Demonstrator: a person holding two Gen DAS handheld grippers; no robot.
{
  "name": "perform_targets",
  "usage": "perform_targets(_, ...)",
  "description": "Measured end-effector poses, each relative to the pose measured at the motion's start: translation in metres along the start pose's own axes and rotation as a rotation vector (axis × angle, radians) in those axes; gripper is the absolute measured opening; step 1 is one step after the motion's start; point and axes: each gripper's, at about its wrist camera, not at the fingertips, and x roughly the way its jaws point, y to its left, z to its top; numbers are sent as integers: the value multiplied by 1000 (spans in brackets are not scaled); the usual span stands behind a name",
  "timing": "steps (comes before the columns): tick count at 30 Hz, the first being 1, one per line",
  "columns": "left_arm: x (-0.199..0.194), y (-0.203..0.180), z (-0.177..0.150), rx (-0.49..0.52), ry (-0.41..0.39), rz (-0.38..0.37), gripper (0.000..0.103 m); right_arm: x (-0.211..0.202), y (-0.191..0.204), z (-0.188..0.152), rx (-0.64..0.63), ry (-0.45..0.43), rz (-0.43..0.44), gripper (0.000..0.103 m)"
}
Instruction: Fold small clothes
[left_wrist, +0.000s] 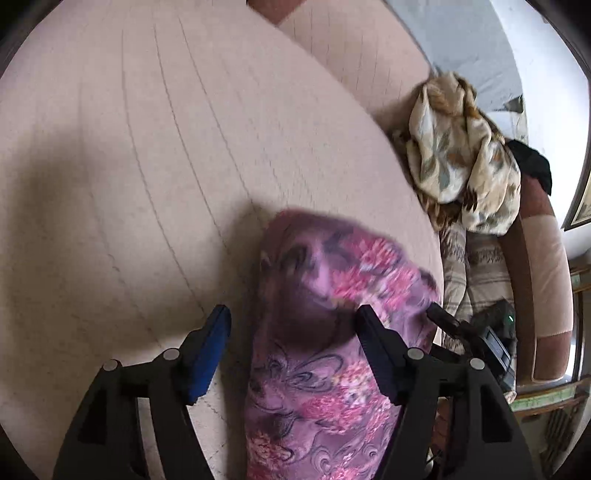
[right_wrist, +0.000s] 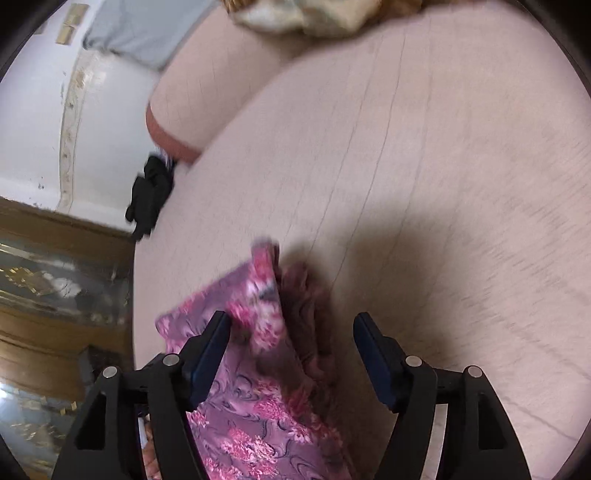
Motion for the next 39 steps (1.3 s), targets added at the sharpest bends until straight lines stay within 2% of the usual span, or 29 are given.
perform_targets(2,6,4,0,-21,-7,-27,56,10,-8,-1,15,27,-8,69)
perform_targets(3,7,6,0,-40,5,-68,43,11,-8,1,15,24,6,66)
perform_targets(4,6,7,0,-50,2,-76,38,12,-6,2,4,23,13,59)
perform_targets(5,3,6,-1,-50,-4,-84,34,14,-6,1,-1,33,42,36)
perform_targets(6,-1,3,-1,-32,-8,-82,29,18,-4,0,9,45,78,26)
perform_targets(8,-15,-6,1,-15,-13,-116,26,14,7,-2,-33,23,53,22)
perform_targets(9,-25,-11,3,-7,-22,-137,25,10,14,-2,-42,8,71,20)
perform_targets(11,-48,-22,11,21,-69,-129,25,-2,30,-3,-70,-20,129,20)
perform_targets(14,-78,-31,39,40,-96,-113,25,-2,66,10,-108,-29,182,20)
perform_targets(17,-91,-31,76,65,-113,-55,25,21,98,36,-151,-13,186,20)
perform_targets(20,-91,-13,113,46,-141,-17,25,52,121,59,-194,-9,171,20)
perform_targets(22,-89,2,129,24,-155,-10,26,73,130,70,-198,-3,173,20)
perform_targets(25,-72,34,144,-22,-160,9,29,105,132,79,-222,3,127,24)
perform_targets(27,-63,52,140,-45,-164,98,30,116,117,76,-205,26,72,29)
perform_targets(28,-61,57,135,-49,-166,138,32,118,111,72,-183,37,75,31)
perform_targets(29,-63,59,130,-50,-153,150,33,114,107,67,-165,41,97,41)
perform_targets(30,-69,56,124,-47,-141,153,34,103,102,59,-148,34,118,49)
perform_targets(33,-89,39,104,19,-149,194,46,57,96,22,-168,-31,130,65)
perform_targets(34,-97,35,91,34,-155,200,55,41,92,6,-170,-55,137,67)
perform_targets(36,-106,33,53,66,-151,185,63,12,80,-29,-168,-87,180,67)
perform_targets(39,-107,45,2,77,-122,220,64,-7,59,-82,-154,-110,186,67)
